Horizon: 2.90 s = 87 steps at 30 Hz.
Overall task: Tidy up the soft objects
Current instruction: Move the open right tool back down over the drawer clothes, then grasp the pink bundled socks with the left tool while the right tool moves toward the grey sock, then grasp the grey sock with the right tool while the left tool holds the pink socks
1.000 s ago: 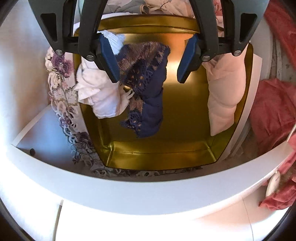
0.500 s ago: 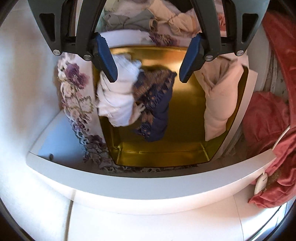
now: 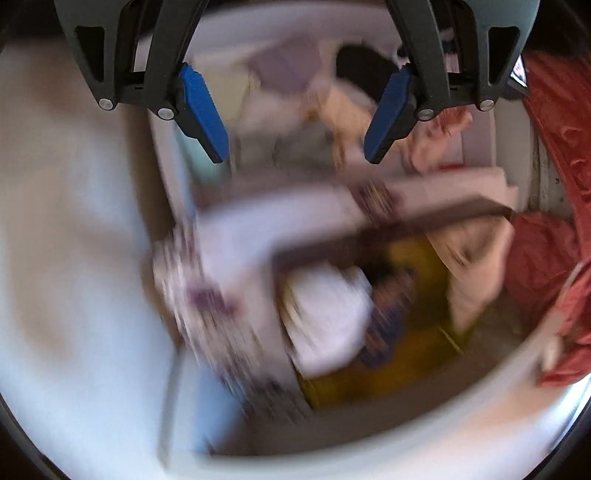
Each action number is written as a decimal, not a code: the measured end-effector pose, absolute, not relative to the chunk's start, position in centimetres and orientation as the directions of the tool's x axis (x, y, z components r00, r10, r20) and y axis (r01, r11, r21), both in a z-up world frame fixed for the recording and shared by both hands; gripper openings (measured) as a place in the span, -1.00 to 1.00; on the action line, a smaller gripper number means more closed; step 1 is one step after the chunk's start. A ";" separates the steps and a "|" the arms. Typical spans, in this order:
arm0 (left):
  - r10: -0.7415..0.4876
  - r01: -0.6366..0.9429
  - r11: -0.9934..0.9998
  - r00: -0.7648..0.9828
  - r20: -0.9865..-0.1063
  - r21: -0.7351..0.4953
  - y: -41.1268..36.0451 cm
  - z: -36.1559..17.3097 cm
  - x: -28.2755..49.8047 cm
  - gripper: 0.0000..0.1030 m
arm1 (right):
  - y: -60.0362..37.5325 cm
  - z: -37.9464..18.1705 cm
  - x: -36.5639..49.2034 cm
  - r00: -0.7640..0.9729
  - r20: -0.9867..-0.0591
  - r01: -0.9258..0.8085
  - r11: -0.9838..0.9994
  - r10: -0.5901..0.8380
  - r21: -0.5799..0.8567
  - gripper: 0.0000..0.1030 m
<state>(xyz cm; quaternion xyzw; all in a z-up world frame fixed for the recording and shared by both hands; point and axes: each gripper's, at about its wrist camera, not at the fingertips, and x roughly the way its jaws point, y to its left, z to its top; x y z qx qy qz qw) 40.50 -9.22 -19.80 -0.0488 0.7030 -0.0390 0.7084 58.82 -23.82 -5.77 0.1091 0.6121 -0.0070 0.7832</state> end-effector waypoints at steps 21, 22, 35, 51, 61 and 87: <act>-0.146 -0.014 0.989 0.024 -0.989 -0.146 -8.4 -18.7 40.2 -0.20 | -20.2 -18.1 55.7 -0.144 -0.989 0.016 0.999 0.037 0.035 0.52; -0.151 -0.017 0.988 0.024 -0.988 -0.152 -8.4 -18.4 40.2 -0.20 | -20.2 -18.2 55.6 -0.146 -0.989 0.015 0.999 0.037 0.035 0.52; -0.079 -0.009 0.997 0.088 -0.993 -0.080 -4.5 -13.2 44.1 -0.19 | -18.9 -20.0 55.4 -0.173 -0.985 -0.018 1.000 0.007 0.010 0.56; 0.106 0.353 0.926 0.086 -0.991 0.130 -7.0 -16.5 48.9 0.00 | -18.4 -20.9 55.8 -0.195 -0.981 -0.029 1.000 0.006 0.012 0.62; 0.132 0.294 0.944 0.072 -0.989 0.147 -5.3 -19.2 50.3 -0.35 | -17.3 -21.3 54.7 -0.190 -0.982 -0.064 0.998 -0.021 -0.009 0.62; -0.036 0.075 0.996 -0.067 -0.997 -0.041 -2.7 -18.2 46.8 -0.59 | -21.7 -14.0 56.0 0.069 -0.978 0.127 0.970 0.198 0.206 0.38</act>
